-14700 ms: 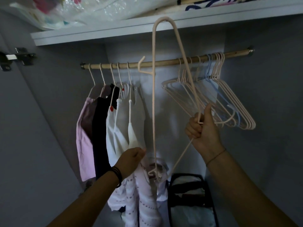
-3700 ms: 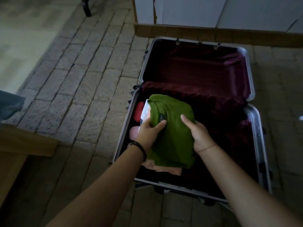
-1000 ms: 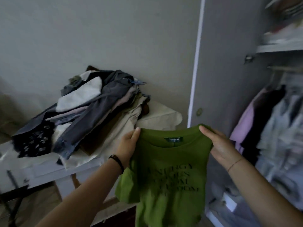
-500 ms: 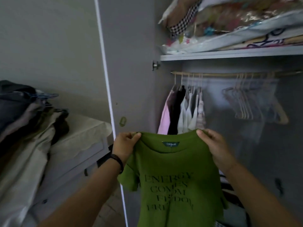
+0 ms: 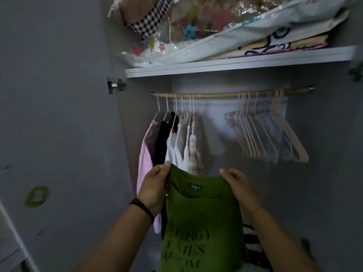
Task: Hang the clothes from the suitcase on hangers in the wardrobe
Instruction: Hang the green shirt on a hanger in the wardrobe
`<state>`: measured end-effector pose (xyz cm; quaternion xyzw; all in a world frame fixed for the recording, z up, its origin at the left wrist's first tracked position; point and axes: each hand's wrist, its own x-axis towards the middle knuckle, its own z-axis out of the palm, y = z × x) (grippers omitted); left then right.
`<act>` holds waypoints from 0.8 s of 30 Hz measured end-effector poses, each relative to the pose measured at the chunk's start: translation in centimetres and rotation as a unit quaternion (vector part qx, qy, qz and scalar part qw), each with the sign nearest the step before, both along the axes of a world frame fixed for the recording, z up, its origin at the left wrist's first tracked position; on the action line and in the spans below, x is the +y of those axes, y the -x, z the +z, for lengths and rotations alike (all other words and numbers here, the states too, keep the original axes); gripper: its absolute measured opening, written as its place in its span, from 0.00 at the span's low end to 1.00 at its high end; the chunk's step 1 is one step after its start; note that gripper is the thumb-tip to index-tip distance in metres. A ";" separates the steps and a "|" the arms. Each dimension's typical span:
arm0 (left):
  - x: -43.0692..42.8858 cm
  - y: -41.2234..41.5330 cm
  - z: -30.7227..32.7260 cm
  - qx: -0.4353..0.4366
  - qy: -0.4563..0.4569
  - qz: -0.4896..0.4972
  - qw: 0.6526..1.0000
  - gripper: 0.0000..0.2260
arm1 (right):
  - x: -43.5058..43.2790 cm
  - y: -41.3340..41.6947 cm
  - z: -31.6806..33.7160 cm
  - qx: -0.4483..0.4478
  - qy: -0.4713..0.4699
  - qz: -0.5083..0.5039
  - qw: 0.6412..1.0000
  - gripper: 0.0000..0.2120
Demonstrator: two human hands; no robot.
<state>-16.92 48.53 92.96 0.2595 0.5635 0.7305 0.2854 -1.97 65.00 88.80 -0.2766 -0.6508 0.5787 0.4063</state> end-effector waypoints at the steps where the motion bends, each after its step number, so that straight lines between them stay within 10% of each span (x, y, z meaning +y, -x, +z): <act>1: 1.5 0.1 0.3 -0.016 -0.013 -0.008 1.000 0.13 | 1.7 0.4 0.0 -0.009 -0.011 -0.006 1.000 0.21; 9: 10.3 1.8 2.9 0.001 -0.054 -0.065 0.996 0.14 | 14.4 3.2 4.7 -0.004 -0.192 -0.180 0.965 0.05; 24: 18.1 8.0 4.7 0.053 -0.017 -0.132 0.990 0.10 | 23.3 6.8 6.2 -0.115 -0.197 -0.267 0.936 0.11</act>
